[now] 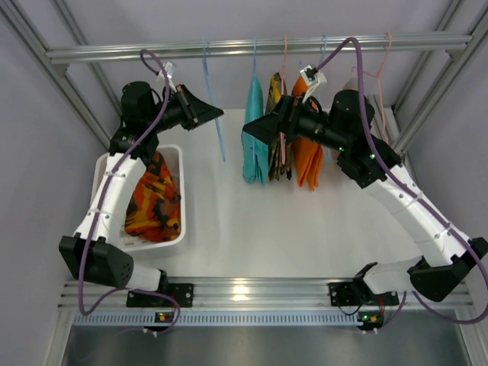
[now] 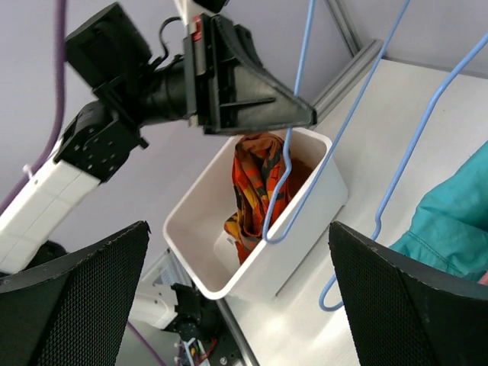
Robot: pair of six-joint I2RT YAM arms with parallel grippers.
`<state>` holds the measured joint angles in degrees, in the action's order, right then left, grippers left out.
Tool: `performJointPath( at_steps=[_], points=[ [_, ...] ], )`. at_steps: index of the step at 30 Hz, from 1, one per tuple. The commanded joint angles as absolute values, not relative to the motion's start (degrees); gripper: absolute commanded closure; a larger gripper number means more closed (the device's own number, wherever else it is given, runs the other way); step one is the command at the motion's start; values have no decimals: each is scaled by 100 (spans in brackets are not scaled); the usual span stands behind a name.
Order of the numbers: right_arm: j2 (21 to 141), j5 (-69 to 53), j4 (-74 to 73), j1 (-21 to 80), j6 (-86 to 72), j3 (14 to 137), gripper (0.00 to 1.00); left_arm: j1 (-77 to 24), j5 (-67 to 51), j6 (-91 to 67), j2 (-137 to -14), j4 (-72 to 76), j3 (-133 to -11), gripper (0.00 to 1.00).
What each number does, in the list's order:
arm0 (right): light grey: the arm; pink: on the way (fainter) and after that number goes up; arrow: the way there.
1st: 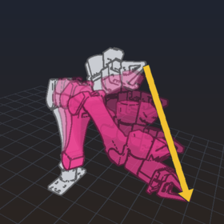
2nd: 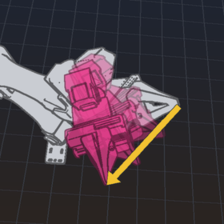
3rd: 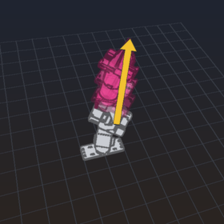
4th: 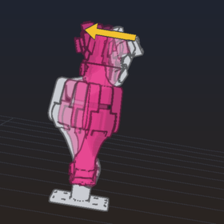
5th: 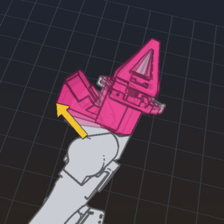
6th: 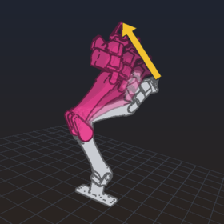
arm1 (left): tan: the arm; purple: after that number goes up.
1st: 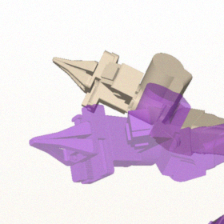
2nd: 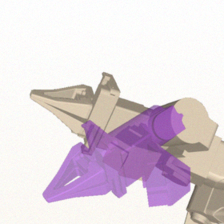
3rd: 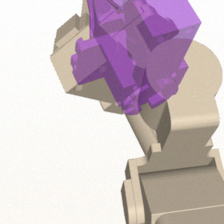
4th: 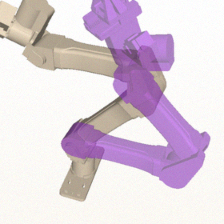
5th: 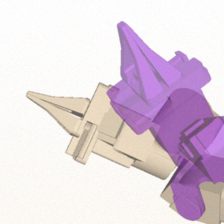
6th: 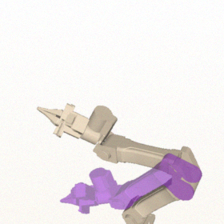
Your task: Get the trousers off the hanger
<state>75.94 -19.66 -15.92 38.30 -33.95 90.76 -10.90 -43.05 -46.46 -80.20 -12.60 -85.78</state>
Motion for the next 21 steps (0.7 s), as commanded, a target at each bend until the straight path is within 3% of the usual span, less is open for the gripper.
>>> performJointPath(
  at_steps=[1,9,19,21],
  points=[
    [7260,-2399,-1301,3604,-3076,9035,0,-914,-4474,-4860,-8235,-712,-9052,100],
    [7031,-2742,-1134,3322,-3138,8684,0,-791,-4561,-4843,-8675,-809,-9369,100],
    [7075,-2584,-1213,3226,-3146,8552,0,-791,-4570,-4667,-8280,-1055,-8693,100],
    [7093,-2540,-1213,3226,-3155,8534,0,-791,-4562,-4658,-8192,-1072,-8631,92]
  ],
)
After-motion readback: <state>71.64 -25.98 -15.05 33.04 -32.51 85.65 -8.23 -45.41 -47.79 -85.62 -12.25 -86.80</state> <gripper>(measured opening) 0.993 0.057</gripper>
